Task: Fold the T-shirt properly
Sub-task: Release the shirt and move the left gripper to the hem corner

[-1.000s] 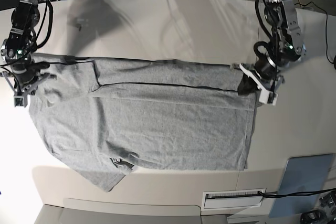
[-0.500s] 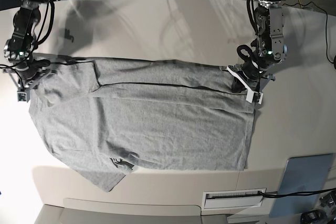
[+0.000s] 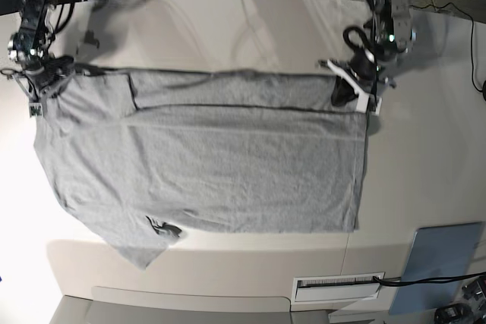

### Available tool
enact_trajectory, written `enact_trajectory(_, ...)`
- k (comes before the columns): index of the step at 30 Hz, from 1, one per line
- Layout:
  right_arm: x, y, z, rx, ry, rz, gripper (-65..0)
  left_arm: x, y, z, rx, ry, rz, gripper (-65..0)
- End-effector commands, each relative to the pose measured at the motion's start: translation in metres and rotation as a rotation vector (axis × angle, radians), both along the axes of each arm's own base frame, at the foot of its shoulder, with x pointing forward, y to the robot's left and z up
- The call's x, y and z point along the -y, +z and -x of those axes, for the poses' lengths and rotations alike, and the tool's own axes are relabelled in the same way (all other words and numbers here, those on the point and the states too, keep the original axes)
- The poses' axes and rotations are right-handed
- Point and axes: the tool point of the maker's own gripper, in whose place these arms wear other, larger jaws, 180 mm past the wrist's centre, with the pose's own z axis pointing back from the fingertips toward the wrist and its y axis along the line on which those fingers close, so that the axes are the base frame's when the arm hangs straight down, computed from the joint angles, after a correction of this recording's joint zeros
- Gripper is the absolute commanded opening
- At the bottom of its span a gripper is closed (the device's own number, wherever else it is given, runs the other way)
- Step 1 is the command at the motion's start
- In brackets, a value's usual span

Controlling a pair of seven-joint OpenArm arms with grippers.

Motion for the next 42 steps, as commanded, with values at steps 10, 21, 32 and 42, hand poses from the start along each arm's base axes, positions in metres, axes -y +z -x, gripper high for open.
enact_trajectory(10,0.002,0.010,0.060,-0.105,0.070,0.110,-65.0,-0.029,-0.029,0.155,-0.337,-0.050,-0.189,-65.0)
enact_trajectory(21,0.022,0.031,0.080,-0.091,0.002,0.170,-65.0,-0.028,-0.013,0.169,-0.292,-0.053,-0.188,-65.0)
enact_trajectory(32,0.031,0.041,0.081,-0.063,-0.053,0.149,-65.0,-0.014,0.032,0.132,-0.140,-0.081,-0.191,-65.0)
enact_trajectory(42,0.022,0.107,0.025,0.170,-0.024,0.220,-62.4,-0.013,0.087,0.066,0.040,-0.037,-0.226,-38.0)
